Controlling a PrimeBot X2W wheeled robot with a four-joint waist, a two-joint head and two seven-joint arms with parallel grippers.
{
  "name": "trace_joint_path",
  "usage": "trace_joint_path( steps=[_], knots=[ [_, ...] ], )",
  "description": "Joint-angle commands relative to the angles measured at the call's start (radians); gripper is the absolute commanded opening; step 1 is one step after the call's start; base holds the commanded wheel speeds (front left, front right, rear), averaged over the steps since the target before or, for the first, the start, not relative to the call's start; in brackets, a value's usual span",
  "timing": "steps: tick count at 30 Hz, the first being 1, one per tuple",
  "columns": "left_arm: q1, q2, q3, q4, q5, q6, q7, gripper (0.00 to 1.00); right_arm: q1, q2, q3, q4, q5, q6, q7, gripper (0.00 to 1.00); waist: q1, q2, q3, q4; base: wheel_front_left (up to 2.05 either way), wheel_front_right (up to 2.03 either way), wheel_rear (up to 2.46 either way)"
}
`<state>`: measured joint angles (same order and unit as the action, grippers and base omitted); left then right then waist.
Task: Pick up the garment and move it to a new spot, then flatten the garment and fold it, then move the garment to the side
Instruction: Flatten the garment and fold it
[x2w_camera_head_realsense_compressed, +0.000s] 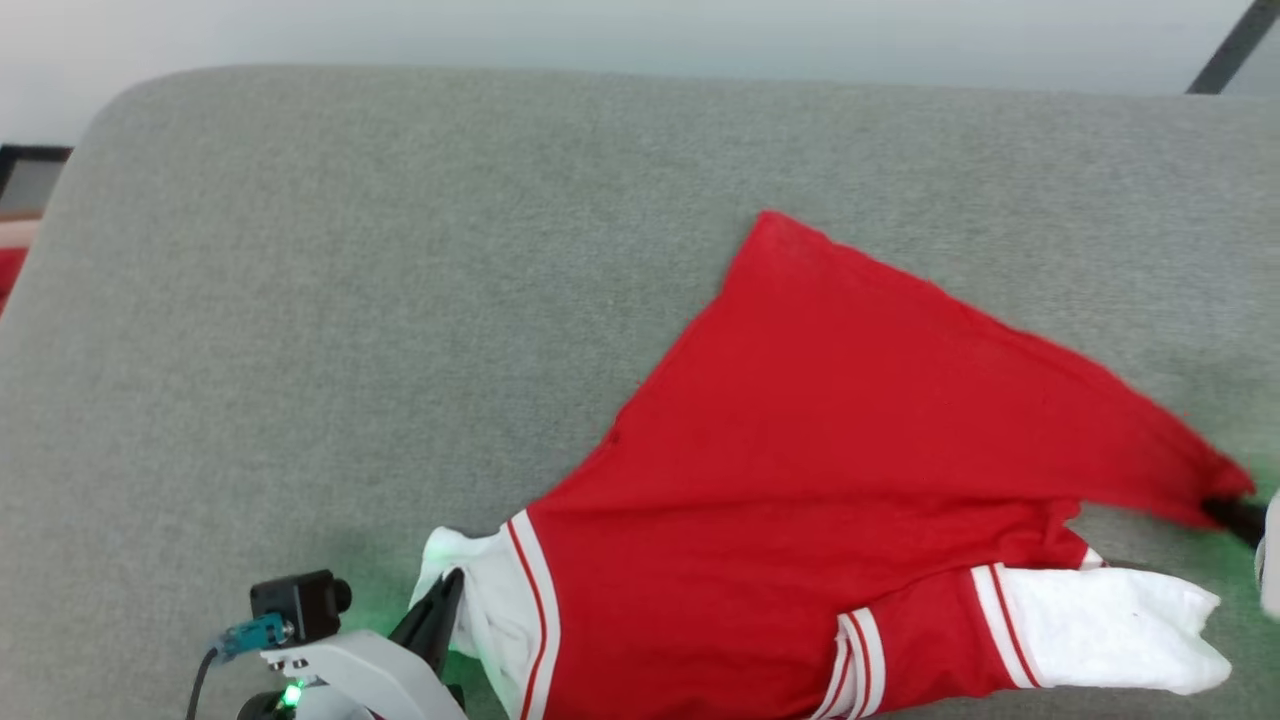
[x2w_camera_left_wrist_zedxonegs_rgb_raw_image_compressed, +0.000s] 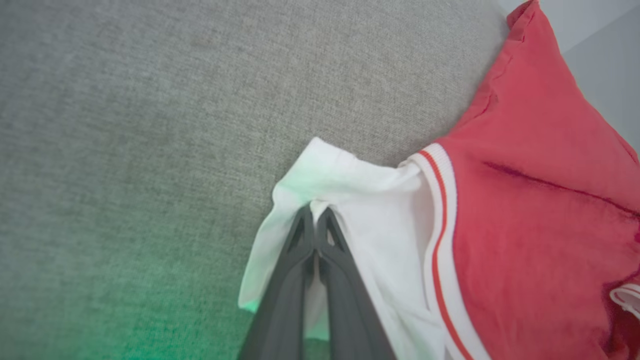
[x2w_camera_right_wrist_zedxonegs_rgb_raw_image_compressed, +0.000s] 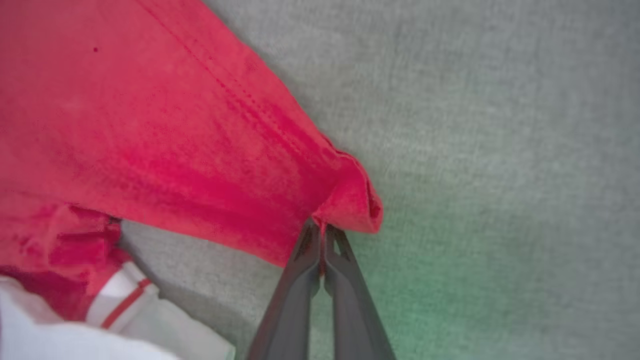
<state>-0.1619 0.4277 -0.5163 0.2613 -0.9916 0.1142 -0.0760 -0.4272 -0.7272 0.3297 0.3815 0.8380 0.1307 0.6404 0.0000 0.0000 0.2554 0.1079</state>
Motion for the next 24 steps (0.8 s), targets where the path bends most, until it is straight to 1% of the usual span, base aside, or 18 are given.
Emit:
trace_joint_path(
  steps=[1,6,11,12,13,14,15,16,17,21,24],
  knots=[
    [0.014,0.001,-0.004,-0.002,-0.003,0.009,0.008,0.00,0.060,0.019,-0.027,-0.012,-0.003,0.000,-0.009,0.00,0.0000,0.0000,-0.020,-0.023,0.00,0.00,0.00],
    [0.023,0.010,-0.004,-0.021,-0.005,0.016,0.015,0.00,0.213,0.079,-0.120,-0.036,-0.030,-0.001,-0.033,0.00,0.0000,0.0000,-0.025,-0.040,0.00,0.00,0.00],
    [0.021,0.011,-0.005,-0.023,-0.008,0.014,0.015,0.00,0.292,0.144,-0.171,-0.041,-0.079,-0.001,-0.052,0.00,0.0000,0.0000,-0.024,-0.051,0.00,0.00,0.00],
    [0.021,0.010,-0.006,-0.021,-0.009,0.012,0.015,0.00,0.299,0.153,-0.182,-0.043,-0.088,-0.001,-0.057,0.03,0.0000,0.0000,-0.025,-0.052,0.00,0.00,0.00],
    [0.021,0.010,-0.007,-0.019,-0.009,0.010,0.015,0.00,0.301,0.165,-0.192,-0.043,-0.094,-0.001,-0.058,0.13,0.0000,0.0000,-0.026,-0.055,0.00,0.00,0.00],
    [0.020,0.010,-0.007,-0.017,-0.010,0.008,0.015,0.00,0.302,0.173,-0.197,-0.045,-0.101,-0.001,-0.054,0.19,0.0000,0.0000,-0.027,-0.056,0.00,0.00,0.00],
    [0.020,0.010,-0.007,-0.015,-0.011,0.008,0.014,0.00,0.303,0.179,-0.199,-0.053,-0.112,-0.001,-0.056,0.42,0.0000,0.0000,-0.028,-0.057,0.00,0.00,0.00],
    [0.019,0.010,-0.008,-0.013,-0.011,0.006,0.014,0.00,0.304,0.184,-0.208,-0.061,-0.121,-0.001,-0.064,0.94,0.0000,0.0000,-0.030,-0.058,0.00,0.00,0.00],
    [0.018,0.010,-0.008,-0.011,-0.011,0.004,0.013,0.00,0.304,0.190,-0.216,-0.068,-0.127,-0.001,-0.064,1.00,0.0000,0.0000,-0.032,-0.059,0.00,0.00,0.00],
    [0.021,0.008,-0.010,-0.004,-0.012,0.000,0.010,0.00,0.307,0.188,-0.241,-0.135,-0.156,-0.001,-0.063,1.00,0.0000,0.0000,-0.042,-0.061,0.00,0.00,0.00],
    [0.022,0.005,-0.014,0.000,-0.011,-0.003,0.008,0.00,0.311,0.176,-0.266,-0.219,-0.181,0.000,-0.058,1.00,0.0000,0.0000,-0.049,-0.056,0.00,0.00,0.00]
  ],
)
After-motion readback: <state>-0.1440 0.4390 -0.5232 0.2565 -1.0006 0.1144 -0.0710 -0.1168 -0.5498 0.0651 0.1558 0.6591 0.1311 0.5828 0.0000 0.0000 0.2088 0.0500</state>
